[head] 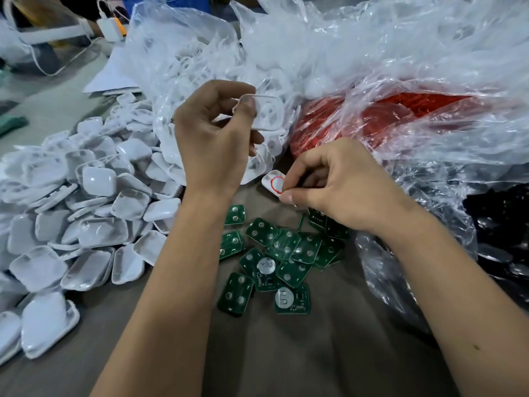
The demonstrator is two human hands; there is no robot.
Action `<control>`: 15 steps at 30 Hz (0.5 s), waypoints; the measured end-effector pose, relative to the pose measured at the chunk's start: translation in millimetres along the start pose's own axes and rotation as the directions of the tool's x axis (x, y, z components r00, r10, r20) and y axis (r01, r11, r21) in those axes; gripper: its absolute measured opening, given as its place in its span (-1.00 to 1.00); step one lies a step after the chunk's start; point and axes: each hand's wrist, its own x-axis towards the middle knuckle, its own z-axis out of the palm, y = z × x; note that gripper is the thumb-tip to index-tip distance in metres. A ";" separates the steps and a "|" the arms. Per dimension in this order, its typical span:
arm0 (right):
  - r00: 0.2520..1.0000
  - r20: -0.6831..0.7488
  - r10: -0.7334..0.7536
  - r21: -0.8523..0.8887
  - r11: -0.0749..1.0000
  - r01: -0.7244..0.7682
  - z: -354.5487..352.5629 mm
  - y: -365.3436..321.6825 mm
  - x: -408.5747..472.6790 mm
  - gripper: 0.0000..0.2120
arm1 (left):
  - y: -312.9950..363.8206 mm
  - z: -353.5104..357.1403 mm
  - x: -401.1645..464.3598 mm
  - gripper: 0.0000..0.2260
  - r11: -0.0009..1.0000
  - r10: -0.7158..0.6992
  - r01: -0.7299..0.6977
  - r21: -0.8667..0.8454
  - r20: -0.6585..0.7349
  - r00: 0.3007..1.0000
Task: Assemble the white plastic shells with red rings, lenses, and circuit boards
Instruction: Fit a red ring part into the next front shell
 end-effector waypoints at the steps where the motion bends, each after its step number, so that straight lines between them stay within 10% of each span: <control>1: 1.000 0.017 0.003 0.012 1.000 -0.004 -0.7 0.0 -0.1 -0.84 | 0.8 2.0 -1.5 -0.97 1.000 -0.007 0.008 -0.030 0.030 1.000; 15: 0.967 -0.252 0.047 0.245 0.969 0.016 -6.6 4.1 3.3 -0.87 | -2.8 9.4 -14.9 -0.88 0.938 -0.250 0.289 -0.193 0.203 0.947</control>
